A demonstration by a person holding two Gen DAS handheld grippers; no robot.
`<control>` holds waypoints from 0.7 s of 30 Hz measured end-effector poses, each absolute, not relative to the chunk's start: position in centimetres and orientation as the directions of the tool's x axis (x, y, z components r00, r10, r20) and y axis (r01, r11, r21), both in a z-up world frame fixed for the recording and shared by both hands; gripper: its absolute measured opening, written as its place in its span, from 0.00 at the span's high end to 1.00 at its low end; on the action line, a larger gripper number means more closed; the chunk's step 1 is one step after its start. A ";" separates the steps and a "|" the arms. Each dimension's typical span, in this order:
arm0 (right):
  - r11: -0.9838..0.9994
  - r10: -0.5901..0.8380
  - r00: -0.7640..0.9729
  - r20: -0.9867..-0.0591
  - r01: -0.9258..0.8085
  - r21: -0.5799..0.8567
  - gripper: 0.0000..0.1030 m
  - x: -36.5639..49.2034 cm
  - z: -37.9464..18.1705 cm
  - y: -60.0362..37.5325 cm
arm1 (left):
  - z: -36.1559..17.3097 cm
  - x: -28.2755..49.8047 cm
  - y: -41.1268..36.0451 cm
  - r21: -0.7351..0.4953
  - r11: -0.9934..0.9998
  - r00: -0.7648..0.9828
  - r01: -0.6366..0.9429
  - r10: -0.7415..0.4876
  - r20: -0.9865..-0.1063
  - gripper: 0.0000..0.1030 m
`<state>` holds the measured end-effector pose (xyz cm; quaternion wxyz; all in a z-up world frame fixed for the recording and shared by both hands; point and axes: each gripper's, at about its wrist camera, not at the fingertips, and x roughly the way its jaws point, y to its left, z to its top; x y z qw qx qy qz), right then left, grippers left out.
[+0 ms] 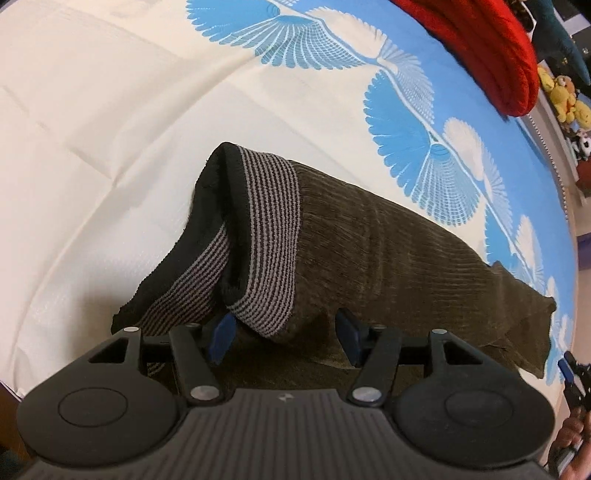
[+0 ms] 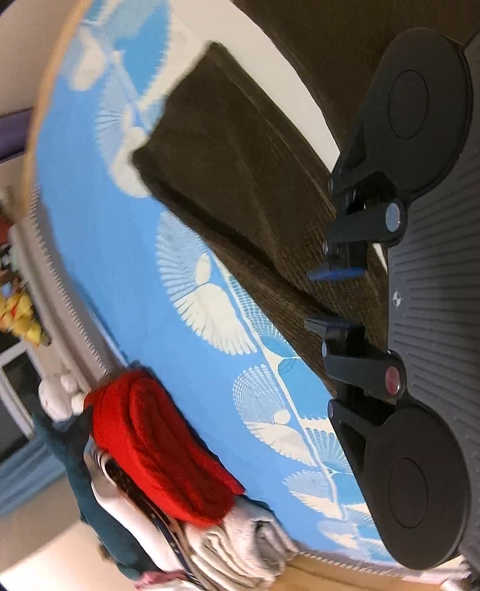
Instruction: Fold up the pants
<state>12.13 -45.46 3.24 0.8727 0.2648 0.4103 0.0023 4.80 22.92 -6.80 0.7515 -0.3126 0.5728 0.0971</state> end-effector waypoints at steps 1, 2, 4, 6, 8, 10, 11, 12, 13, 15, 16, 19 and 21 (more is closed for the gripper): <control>0.845 0.226 0.657 -0.719 0.235 0.481 0.76 12.9 2.5 -45.8 | -6.9 5.0 22.9 -0.353 0.790 0.321 -0.501 -0.209 -0.924 0.38; 0.831 0.229 0.654 -0.721 0.255 0.495 0.76 13.5 1.8 -46.0 | -6.9 5.2 22.8 -0.346 0.796 0.319 -0.497 -0.204 -0.926 0.40; 0.800 0.236 0.653 -0.720 0.290 0.525 0.76 15.0 0.5 -46.6 | -6.8 5.4 22.7 -0.319 0.807 0.312 -0.497 -0.177 -0.934 0.52; 0.776 0.239 0.656 -0.716 0.313 0.547 0.76 16.4 -0.7 -46.9 | -6.8 5.6 22.7 -0.287 0.822 0.307 -0.491 -0.146 -0.941 0.63; 0.763 0.235 0.663 -0.710 0.327 0.558 0.75 17.9 -1.8 -47.2 | -6.4 5.6 22.7 -0.283 0.833 0.328 -0.475 -0.131 -0.936 0.69; 0.757 0.226 0.667 -0.710 0.338 0.559 0.75 19.2 -2.9 -47.3 | -5.9 5.9 22.4 -0.250 0.858 0.347 -0.449 -0.090 -0.934 0.71; 0.755 0.219 0.668 -0.711 0.345 0.557 0.74 19.9 -3.5 -47.3 | -5.7 6.0 22.3 -0.243 0.862 0.355 -0.444 -0.079 -0.931 0.71; 0.752 0.213 0.669 -0.713 0.354 0.556 0.73 20.4 -4.0 -47.2 | -5.6 6.1 22.5 -0.245 0.862 0.362 -0.445 -0.077 -0.929 0.71; 0.746 0.207 0.667 -0.716 0.366 0.556 0.71 21.0 -4.7 -47.2 | -5.6 6.1 22.6 -0.246 0.861 0.365 -0.445 -0.076 -0.928 0.72; 0.732 0.198 0.663 -0.722 0.390 0.559 0.67 21.9 -5.6 -47.3 | -5.4 6.2 22.8 -0.250 0.862 0.381 -0.442 -0.072 -0.922 0.72; 0.726 0.196 0.658 -0.727 0.401 0.559 0.65 22.3 -6.1 -47.3 | -5.2 6.2 23.0 -0.254 0.862 0.392 -0.440 -0.070 -0.917 0.73; 0.722 0.192 0.645 -0.740 0.417 0.551 0.65 23.3 -7.3 -47.2 | -4.6 6.2 23.5 -0.269 0.858 0.424 -0.438 -0.067 -0.903 0.73; 0.720 0.195 0.640 -0.743 0.421 0.551 0.65 23.9 -7.9 -46.9 | -4.4 6.1 23.7 -0.279 0.855 0.435 -0.438 -0.070 -0.898 0.74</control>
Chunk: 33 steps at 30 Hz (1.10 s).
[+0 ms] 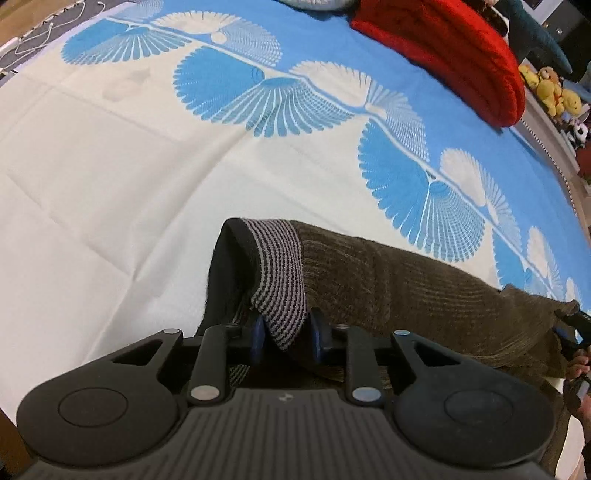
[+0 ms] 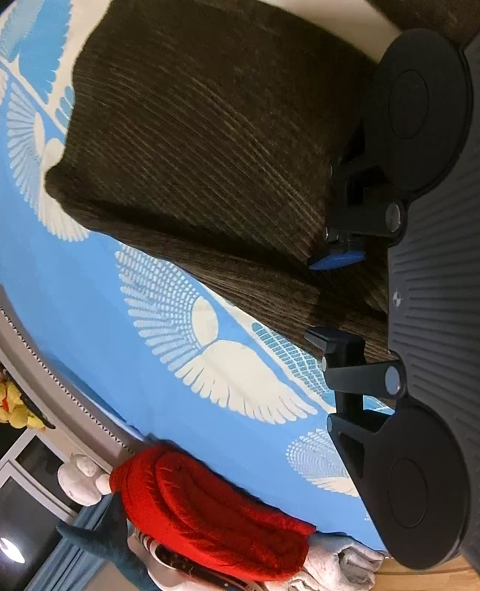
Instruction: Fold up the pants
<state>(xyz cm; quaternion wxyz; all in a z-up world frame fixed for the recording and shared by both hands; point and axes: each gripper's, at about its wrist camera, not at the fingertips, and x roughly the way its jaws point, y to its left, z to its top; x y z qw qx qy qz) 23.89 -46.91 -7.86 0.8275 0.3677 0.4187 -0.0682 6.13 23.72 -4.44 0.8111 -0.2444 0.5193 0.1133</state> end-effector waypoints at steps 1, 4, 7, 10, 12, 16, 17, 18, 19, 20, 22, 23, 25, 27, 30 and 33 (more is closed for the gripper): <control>0.725 0.191 0.639 -0.745 0.419 0.546 0.66 24.1 -7.9 -46.7 | -4.4 6.1 23.8 -0.282 0.854 0.438 -0.436 -0.072 -0.896 0.74; 0.756 0.148 0.649 -0.746 0.412 0.509 0.90 24.3 -7.4 -46.4 | -4.0 6.0 23.9 -0.289 0.854 0.451 -0.432 -0.073 -0.890 0.74; 0.752 0.143 0.670 -0.728 0.405 0.520 0.94 23.7 -5.9 -46.8 | -3.4 5.9 23.9 -0.286 0.856 0.465 -0.431 -0.061 -0.883 0.75; 0.760 0.147 0.689 -0.710 0.380 0.527 0.94 22.3 -3.2 -47.1 | -2.9 5.5 23.9 -0.285 0.854 0.475 -0.434 -0.051 -0.878 0.75; 0.772 0.152 0.698 -0.700 0.358 0.525 0.95 21.0 -1.6 -47.2 | -2.5 4.8 23.9 -0.289 0.853 0.487 -0.435 -0.047 -0.872 0.75; 0.797 0.150 0.654 -0.741 0.363 0.482 0.95 16.8 1.9 -47.7 | -1.7 2.8 24.2 -0.285 0.852 0.502 -0.440 -0.029 -0.864 0.76; 0.801 0.148 0.628 -0.764 0.377 0.464 0.95 15.5 2.5 -48.0 | -1.5 2.2 24.4 -0.290 0.848 0.507 -0.443 -0.030 -0.862 0.77; 0.805 0.145 0.600 -0.787 0.391 0.447 0.95 14.2 3.0 -48.2 | -1.3 1.5 24.6 -0.295 0.844 0.512 -0.448 -0.028 -0.858 0.77; 0.808 0.147 0.579 -0.802 0.398 0.435 0.96 12.5 3.3 -48.5 | -1.1 0.9 25.0 -0.300 0.839 0.519 -0.453 -0.026 -0.855 0.78; 0.811 0.153 0.560 -0.814 0.400 0.427 0.96 10.7 3.6 -48.8 | -0.9 0.3 25.4 -0.309 0.833 0.527 -0.459 -0.024 -0.850 0.78; 0.821 0.162 0.501 -0.850 0.409 0.398 0.97 7.3 3.6 -49.2 | -0.9 -0.7 26.3 -0.313 0.823 0.529 -0.474 -0.018 -0.849 0.79; 0.820 0.175 0.472 -0.864 0.417 0.393 0.97 5.5 3.3 -49.5 | -1.0 -1.1 26.6 -0.308 0.820 0.519 -0.483 -0.016 -0.855 0.80; 0.822 0.205 0.408 -0.890 0.421 0.383 0.97 2.3 2.3 -49.8 | -1.6 -1.3 26.9 -0.283 0.825 0.487 -0.488 -0.012 -0.873 0.80; 0.833 0.243 0.336 -0.910 0.408 0.373 0.96 0.5 0.9 -49.7 | -2.7 -1.0 26.4 -0.227 0.863 0.424 -0.452 -0.017 -0.906 0.80; 0.828 0.269 0.291 -0.918 0.416 0.375 0.93 -0.4 -0.9 -51.2 | -3.7 -0.9 26.4 -0.214 0.870 0.373 -0.444 -0.038 -0.927 0.76; 0.783 0.174 0.369 -0.913 0.510 0.356 0.93 -0.8 -0.6 -55.8 | -3.7 -0.9 27.2 -0.226 0.851 0.373 -0.474 -0.038 -0.927 0.68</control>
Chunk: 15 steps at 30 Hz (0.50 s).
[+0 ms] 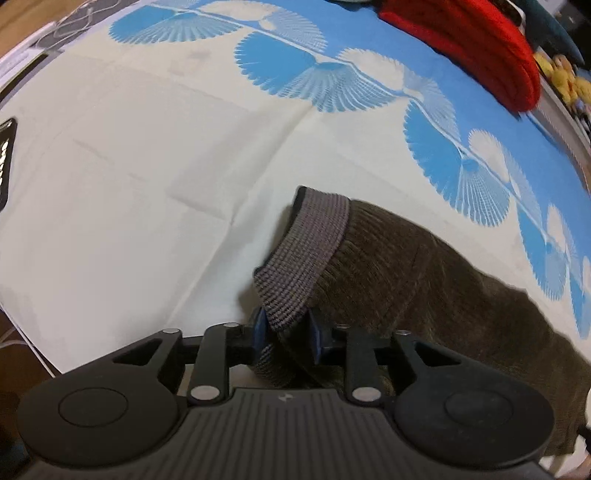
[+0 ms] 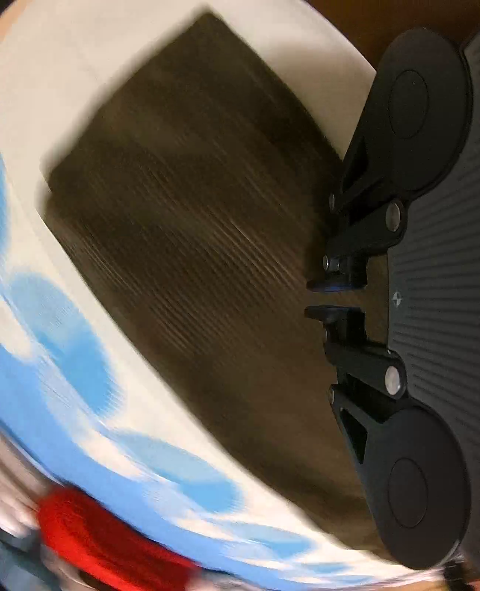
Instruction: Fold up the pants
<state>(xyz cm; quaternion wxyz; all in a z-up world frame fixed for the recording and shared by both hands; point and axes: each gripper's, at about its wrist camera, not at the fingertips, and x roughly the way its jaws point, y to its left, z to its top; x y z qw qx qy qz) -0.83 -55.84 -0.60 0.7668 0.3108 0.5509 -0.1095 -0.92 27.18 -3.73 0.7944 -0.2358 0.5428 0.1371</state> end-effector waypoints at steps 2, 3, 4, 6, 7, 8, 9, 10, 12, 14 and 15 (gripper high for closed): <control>0.707 0.086 0.415 -0.906 0.615 0.349 0.92 -1.7 -0.3 -59.6 | -3.9 -0.9 27.7 -0.243 0.830 0.377 -0.502 -0.044 -0.925 0.60; 0.653 0.040 0.427 -0.903 0.673 0.347 0.90 -2.4 -0.2 -61.3 | -4.0 -0.9 27.8 -0.244 0.826 0.372 -0.508 -0.045 -0.927 0.58; 0.591 0.010 0.437 -0.899 0.723 0.358 0.86 -3.1 -0.4 -63.0 | -4.0 -0.8 27.8 -0.244 0.824 0.367 -0.512 -0.047 -0.929 0.55; 0.497 -0.014 0.443 -0.896 0.781 0.378 0.82 -4.0 -1.4 -65.5 | -4.2 -0.5 27.5 -0.246 0.825 0.359 -0.508 -0.056 -0.932 0.53; 0.467 -0.013 0.434 -0.901 0.799 0.378 0.80 -4.1 -2.1 -66.4 | -4.4 -0.5 27.3 -0.242 0.828 0.353 -0.505 -0.058 -0.934 0.53; 0.439 -0.008 0.421 -0.907 0.817 0.375 0.80 -4.2 -2.8 -67.1 | -4.5 -0.3 27.1 -0.236 0.832 0.346 -0.503 -0.056 -0.937 0.51; 0.412 -0.007 0.412 -0.911 0.831 0.373 0.80 -4.4 -3.4 -67.6 | -4.6 -0.1 26.9 -0.232 0.836 0.342 -0.497 -0.056 -0.938 0.51; 0.395 -0.014 0.409 -0.913 0.841 0.371 0.80 -4.2 -3.9 -67.8 | -4.7 0.0 26.8 -0.230 0.839 0.340 -0.493 -0.057 -0.939 0.50; 0.383 -0.037 0.409 -0.912 0.849 0.365 0.80 -3.8 -4.2 -68.3 | -4.9 0.2 26.7 -0.223 0.842 0.335 -0.491 -0.054 -0.941 0.50; 0.384 -0.054 0.426 -0.903 0.844 0.375 0.80 -3.4 -4.2 -68.6 | -5.2 0.4 26.7 -0.215 0.842 0.328 -0.494 -0.049 -0.943 0.50; 0.389 -0.062 0.428 -0.902 0.842 0.374 0.80 -3.0 -4.1 -68.6 | -5.3 0.5 26.8 -0.214 0.841 0.324 -0.497 -0.049 -0.945 0.50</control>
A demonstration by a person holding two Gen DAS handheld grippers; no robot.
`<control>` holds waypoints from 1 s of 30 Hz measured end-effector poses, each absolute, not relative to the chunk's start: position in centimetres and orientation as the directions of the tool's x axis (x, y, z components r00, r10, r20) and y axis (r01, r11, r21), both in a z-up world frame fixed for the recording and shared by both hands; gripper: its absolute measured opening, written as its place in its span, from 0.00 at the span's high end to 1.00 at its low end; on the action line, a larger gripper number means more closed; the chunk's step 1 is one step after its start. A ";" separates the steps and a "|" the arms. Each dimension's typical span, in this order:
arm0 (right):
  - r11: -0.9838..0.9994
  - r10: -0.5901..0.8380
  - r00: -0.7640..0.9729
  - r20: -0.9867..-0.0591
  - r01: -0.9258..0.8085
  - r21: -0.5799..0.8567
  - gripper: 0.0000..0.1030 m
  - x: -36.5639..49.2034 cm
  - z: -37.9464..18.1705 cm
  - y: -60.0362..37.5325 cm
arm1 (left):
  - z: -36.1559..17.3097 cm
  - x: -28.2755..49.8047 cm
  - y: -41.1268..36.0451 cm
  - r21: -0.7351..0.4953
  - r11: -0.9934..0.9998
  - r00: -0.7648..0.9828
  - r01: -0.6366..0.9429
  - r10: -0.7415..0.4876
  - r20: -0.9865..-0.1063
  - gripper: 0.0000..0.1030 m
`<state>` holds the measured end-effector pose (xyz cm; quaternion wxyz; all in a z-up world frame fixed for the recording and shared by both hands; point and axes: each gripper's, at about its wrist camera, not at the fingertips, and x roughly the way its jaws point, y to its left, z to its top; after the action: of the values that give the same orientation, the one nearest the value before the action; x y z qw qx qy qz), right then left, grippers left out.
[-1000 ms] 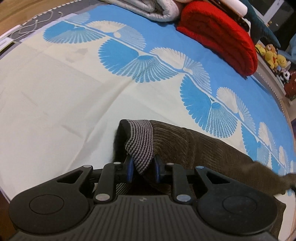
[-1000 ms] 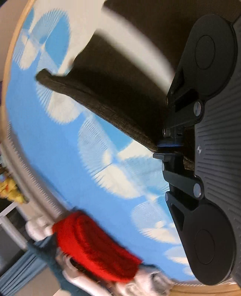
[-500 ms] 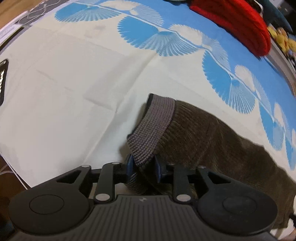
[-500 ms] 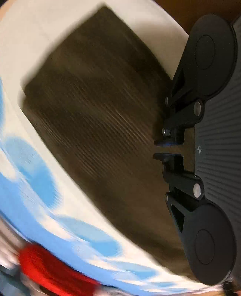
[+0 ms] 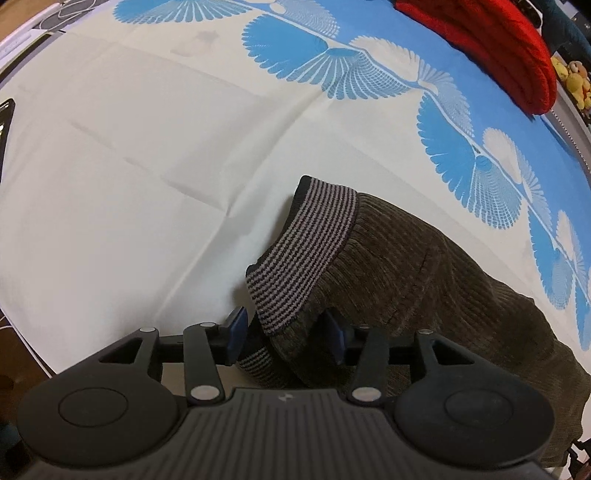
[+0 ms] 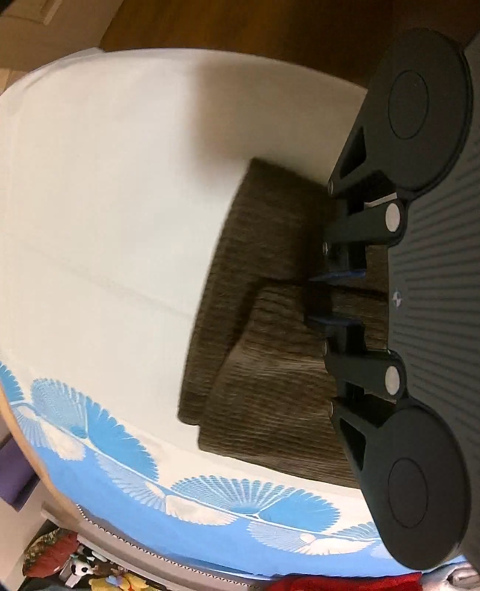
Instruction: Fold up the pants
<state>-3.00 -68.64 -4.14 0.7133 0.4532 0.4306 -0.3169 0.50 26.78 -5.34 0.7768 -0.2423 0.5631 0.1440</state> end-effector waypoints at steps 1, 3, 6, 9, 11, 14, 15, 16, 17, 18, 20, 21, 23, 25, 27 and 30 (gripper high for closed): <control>0.391 -0.064 0.436 -0.898 0.838 0.380 0.80 -2.6 -4.1 -68.7 | -5.4 0.6 26.8 -0.215 0.840 0.322 -0.499 -0.051 -0.945 0.50; 0.402 -0.067 0.445 -0.893 0.831 0.384 0.80 -2.9 -4.7 -68.7 | -5.6 0.7 26.8 -0.212 0.840 0.318 -0.499 -0.049 -0.947 0.50; 0.390 -0.078 0.436 -0.896 0.841 0.375 0.80 -3.7 -4.7 -68.7 | -5.8 0.7 26.6 -0.207 0.843 0.312 -0.496 -0.050 -0.949 0.50; 0.371 -0.081 0.449 -0.890 0.842 0.391 0.77 -3.7 -4.1 -68.4 | -5.8 0.8 26.4 -0.211 0.845 0.313 -0.491 -0.054 -0.948 0.50; 0.356 -0.084 0.461 -0.884 0.842 0.405 0.68 -4.2 -3.7 -68.2 | -5.9 0.9 26.3 -0.211 0.846 0.313 -0.490 -0.056 -0.948 0.50; 0.344 -0.084 0.467 -0.880 0.843 0.414 0.55 -4.4 -3.5 -68.0 | -5.9 1.0 26.0 -0.211 0.850 0.313 -0.482 -0.058 -0.948 0.50; 0.343 -0.075 0.471 -0.879 0.840 0.420 0.55 -4.5 -3.5 -68.0 | -5.9 1.0 26.0 -0.211 0.852 0.313 -0.479 -0.059 -0.948 0.50; 0.346 -0.065 0.477 -0.876 0.835 0.429 0.55 -4.5 -3.5 -68.0 | -6.0 1.1 25.9 -0.210 0.853 0.312 -0.479 -0.058 -0.948 0.50; 0.354 -0.061 0.480 -0.875 0.830 0.431 0.55 -4.2 -3.6 -67.9 | -6.0 1.2 25.9 -0.209 0.853 0.312 -0.479 -0.057 -0.948 0.50; 0.370 -0.066 0.475 -0.877 0.828 0.421 0.55 -4.0 -3.7 -67.8 | -6.0 1.2 25.9 -0.208 0.851 0.311 -0.481 -0.056 -0.949 0.50; 0.396 -0.079 0.460 -0.884 0.828 0.396 0.55 -3.6 -3.7 -67.7 | -6.1 1.2 25.9 -0.207 0.850 0.308 -0.484 -0.055 -0.950 0.50; 0.405 -0.084 0.454 -0.887 0.829 0.386 0.55 -3.4 -3.9 -67.6 | -6.1 1.2 25.9 -0.205 0.851 0.307 -0.483 -0.054 -0.950 0.50; 0.421 -0.100 0.430 -0.897 0.836 0.353 0.55 -3.0 -4.2 -67.6 | -6.2 1.2 25.7 -0.200 0.854 0.305 -0.480 -0.051 -0.951 0.50; 0.431 -0.111 0.415 -0.903 0.839 0.332 0.57 -2.9 -4.4 -67.5 | -6.2 1.2 25.7 -0.198 0.855 0.305 -0.479 -0.050 -0.951 0.50; 0.440 -0.119 0.412 -0.903 0.838 0.324 0.69 -2.8 -4.4 -67.4 | -6.3 1.3 25.8 -0.199 0.854 0.306 -0.480 -0.050 -0.951 0.53; 0.475 -0.142 0.411 -0.900 0.826 0.302 0.88 -2.5 -3.9 -66.9 | -6.3 1.4 25.6 -0.181 0.862 0.306 -0.473 -0.032 -0.952 0.70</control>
<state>-2.52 -66.91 -3.93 0.7415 0.3948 0.4332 -0.3266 1.42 25.62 -6.26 0.7772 -0.2209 0.5718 0.1420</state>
